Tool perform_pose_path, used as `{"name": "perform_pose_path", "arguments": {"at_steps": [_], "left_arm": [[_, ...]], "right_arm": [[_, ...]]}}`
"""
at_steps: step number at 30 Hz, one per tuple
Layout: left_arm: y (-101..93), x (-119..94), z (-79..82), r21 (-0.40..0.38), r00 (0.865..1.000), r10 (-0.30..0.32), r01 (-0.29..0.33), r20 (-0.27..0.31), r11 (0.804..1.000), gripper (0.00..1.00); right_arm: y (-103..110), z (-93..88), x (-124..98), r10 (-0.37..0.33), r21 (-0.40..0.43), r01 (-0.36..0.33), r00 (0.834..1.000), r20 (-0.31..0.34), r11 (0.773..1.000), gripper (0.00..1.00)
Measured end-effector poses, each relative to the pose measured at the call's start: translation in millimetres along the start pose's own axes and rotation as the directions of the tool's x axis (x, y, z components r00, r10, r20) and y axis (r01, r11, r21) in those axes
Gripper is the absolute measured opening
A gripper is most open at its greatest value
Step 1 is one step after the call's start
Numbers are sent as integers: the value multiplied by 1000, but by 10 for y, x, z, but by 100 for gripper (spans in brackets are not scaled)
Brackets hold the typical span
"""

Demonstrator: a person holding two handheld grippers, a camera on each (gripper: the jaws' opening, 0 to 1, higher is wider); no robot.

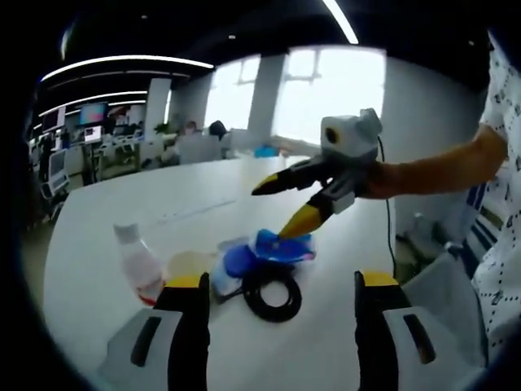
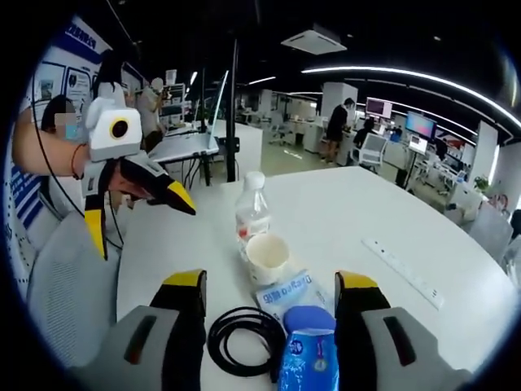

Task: Arrange the tabletop items into an orderly group along one side of the table until the central work area is clear of visible clutter.

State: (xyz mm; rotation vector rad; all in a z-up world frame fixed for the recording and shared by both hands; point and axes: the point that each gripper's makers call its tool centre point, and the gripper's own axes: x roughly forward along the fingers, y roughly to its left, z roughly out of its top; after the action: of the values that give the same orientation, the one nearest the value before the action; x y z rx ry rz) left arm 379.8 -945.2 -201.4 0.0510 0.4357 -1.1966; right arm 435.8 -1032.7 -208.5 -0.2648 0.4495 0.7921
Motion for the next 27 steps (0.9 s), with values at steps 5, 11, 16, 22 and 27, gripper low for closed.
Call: {"name": "perform_pose_path", "arguments": {"at_steps": [5, 11, 16, 22, 27], "left_arm": [[-23, 53, 30, 4, 1000, -11, 11, 1, 1000, 70], [-39, 100, 61, 14, 1000, -22, 22, 1, 1000, 70], [-60, 153, 99, 24, 999, -34, 34, -1, 999, 70], [-80, 220, 138, 33, 999, -52, 52, 1, 998, 69], [-98, 281, 157, 38, 998, -68, 68, 0, 997, 69]], "right_arm": [[-59, -47, -101, -21, 18, 21, 1000, 4, 1000, 62], [-135, -92, -220, -50, 25, 49, 999, 4, 998, 61], [-198, -169, -337, -88, 42, 88, 996, -3, 995, 60], [-267, -260, -490, -127, 74, 126, 992, 0, 989, 60], [-316, -318, -611, -158, 91, 158, 987, -4, 983, 59]]}}
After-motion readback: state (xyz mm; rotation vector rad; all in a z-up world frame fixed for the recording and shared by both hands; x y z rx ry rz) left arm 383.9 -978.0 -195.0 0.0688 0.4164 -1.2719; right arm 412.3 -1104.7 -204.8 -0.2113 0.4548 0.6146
